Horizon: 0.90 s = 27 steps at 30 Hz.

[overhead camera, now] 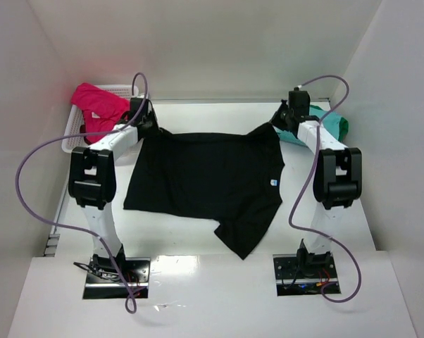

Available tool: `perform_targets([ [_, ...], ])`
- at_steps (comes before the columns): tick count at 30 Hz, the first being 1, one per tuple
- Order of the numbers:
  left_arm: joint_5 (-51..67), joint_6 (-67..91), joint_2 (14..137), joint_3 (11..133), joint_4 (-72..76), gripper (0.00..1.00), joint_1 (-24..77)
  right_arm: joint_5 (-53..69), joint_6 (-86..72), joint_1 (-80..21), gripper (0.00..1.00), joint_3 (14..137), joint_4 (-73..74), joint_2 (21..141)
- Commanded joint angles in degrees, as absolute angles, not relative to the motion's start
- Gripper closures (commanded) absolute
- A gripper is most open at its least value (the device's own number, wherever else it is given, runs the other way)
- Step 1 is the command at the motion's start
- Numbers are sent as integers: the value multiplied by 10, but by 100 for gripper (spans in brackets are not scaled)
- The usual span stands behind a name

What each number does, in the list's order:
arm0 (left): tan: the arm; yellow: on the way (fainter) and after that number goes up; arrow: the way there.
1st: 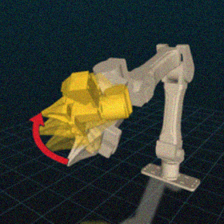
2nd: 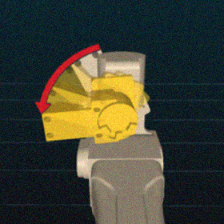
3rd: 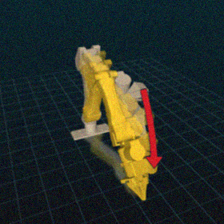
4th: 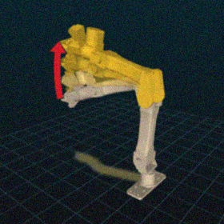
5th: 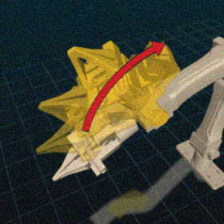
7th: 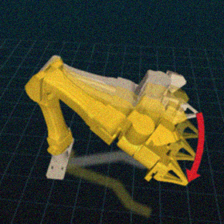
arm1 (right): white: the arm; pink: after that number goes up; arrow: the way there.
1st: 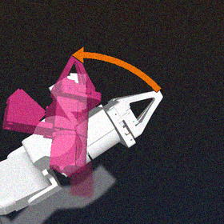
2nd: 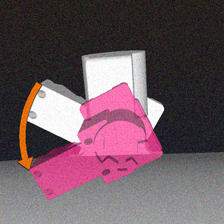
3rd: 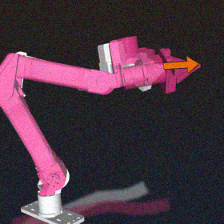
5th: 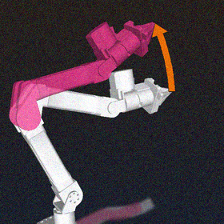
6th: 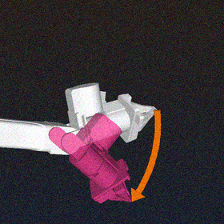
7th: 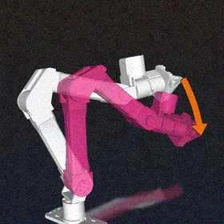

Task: Fold and stack the t-shirts
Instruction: Flatten out the tshirt, then fold the flattened tshirt in 1/3 of the way

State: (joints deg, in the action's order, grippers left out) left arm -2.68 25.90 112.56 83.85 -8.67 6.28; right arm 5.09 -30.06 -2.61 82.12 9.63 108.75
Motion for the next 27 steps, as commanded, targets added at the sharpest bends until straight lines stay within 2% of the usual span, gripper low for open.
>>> perform_targets([
  [1,-21,268,1166,909,-61,100,46,40,-283,-25,100,914,77,1134],
  [10,-27,251,1227,996,-61,100,4,31,-288,-16,100,925,81,1133],
  [27,43,229,1307,1106,-89,100,-7,40,-310,-3,100,787,62,1007],
])
